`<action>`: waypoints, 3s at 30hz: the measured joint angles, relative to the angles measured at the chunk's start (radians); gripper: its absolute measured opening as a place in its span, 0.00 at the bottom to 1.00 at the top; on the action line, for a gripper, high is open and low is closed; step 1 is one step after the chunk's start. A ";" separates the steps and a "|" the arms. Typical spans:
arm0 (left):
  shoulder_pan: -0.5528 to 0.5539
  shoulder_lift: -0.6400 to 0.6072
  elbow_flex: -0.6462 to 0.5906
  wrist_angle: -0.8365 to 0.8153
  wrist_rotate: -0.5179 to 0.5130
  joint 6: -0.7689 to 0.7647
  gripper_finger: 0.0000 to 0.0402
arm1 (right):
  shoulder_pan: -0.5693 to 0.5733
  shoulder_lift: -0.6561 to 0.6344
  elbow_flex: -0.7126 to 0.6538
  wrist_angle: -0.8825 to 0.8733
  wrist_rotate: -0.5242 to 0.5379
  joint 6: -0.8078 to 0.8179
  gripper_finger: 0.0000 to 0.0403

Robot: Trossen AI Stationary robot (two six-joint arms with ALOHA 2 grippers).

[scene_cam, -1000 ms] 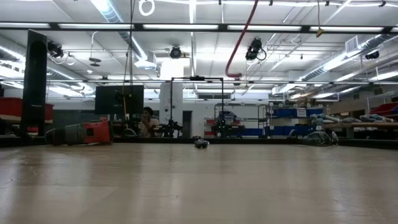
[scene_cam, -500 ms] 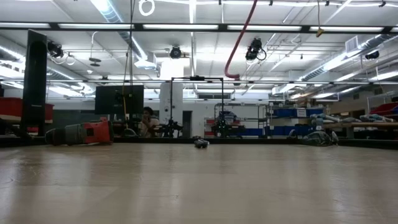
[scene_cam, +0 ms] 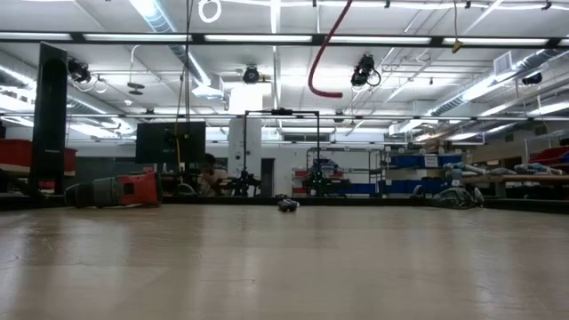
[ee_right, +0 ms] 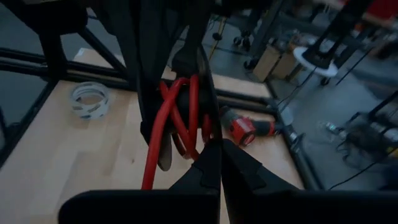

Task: Coil cords
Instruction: Coil the red wire onto the black spool

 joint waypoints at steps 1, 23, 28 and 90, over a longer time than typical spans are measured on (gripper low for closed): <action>-0.001 0.000 0.000 0.007 0.003 -0.001 0.00 | 0.011 0.000 0.000 0.011 0.014 -0.020 0.01; 0.031 0.004 -0.290 0.575 0.256 -0.033 0.00 | 0.366 -0.002 0.000 0.383 0.569 -0.435 0.25; 0.060 -0.001 -0.339 0.683 0.345 -0.049 0.00 | 0.456 -0.002 0.000 0.382 0.716 -0.440 0.25; 0.146 0.008 -0.846 1.879 0.507 -0.233 0.00 | 0.215 0.055 0.000 0.310 0.356 -0.192 0.24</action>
